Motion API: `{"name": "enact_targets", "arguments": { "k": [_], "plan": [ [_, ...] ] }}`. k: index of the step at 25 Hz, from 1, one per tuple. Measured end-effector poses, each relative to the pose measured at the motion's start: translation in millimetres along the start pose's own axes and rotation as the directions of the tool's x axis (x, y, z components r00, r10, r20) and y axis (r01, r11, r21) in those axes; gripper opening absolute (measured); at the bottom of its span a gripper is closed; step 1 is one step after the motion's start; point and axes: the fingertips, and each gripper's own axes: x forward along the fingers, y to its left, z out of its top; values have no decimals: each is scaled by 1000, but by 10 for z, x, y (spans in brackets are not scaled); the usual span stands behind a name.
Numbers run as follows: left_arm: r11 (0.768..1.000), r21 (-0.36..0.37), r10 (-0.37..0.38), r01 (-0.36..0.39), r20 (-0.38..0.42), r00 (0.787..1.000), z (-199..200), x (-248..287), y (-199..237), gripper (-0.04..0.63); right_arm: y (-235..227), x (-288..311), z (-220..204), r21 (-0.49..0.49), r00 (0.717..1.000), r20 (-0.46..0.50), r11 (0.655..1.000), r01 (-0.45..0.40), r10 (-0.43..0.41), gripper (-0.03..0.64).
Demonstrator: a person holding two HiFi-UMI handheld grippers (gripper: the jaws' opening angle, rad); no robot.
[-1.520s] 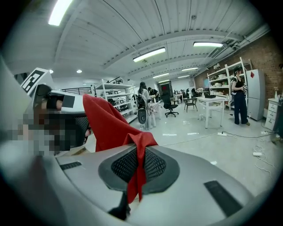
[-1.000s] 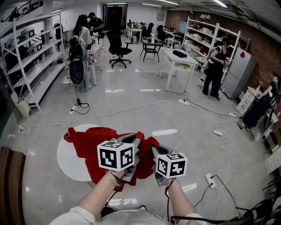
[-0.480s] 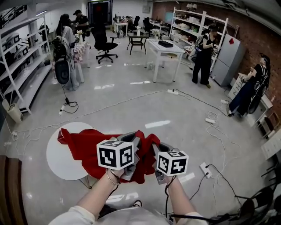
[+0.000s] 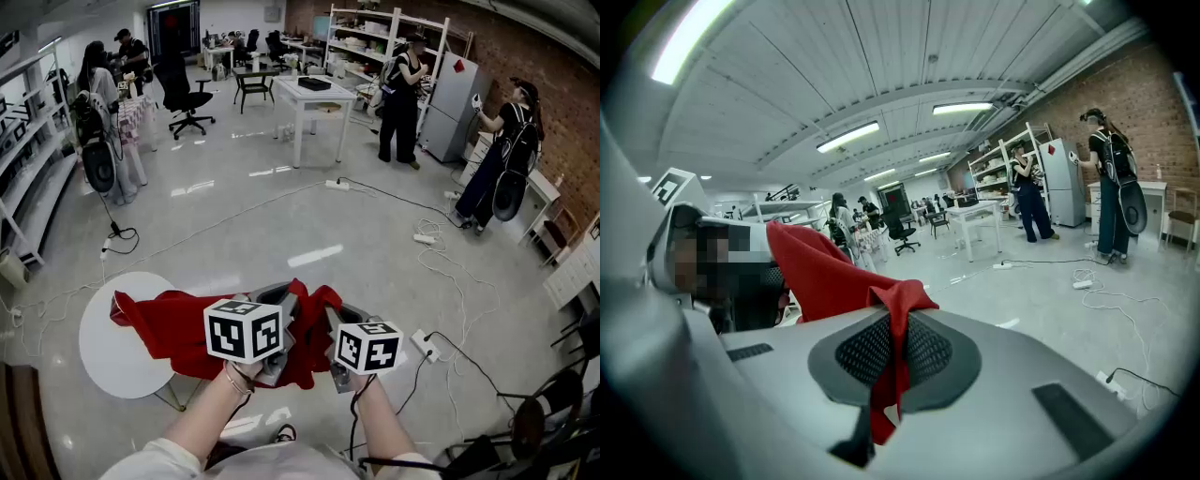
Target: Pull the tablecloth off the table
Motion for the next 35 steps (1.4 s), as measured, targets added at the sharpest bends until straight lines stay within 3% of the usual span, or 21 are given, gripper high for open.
{"name": "enact_targets", "arguments": {
  "k": [12, 22, 35],
  "plan": [
    [996, 15, -86, 87, -55, 995, -147, 430, -333, 17, -476, -227, -33, 48, 996, 15, 995, 90, -91, 28],
    [983, 40, -174, 181, -129, 976, -413, 832, -776, 17, -1000, -560, -153, 116, 981, 34, 975, 187, -192, 28],
    [938, 51, -321, 342, -236, 917, -725, 1186, -1554, 17, -1566, -1279, -344, 233, 930, 50, 910, 343, -363, 28]
  ]
}}
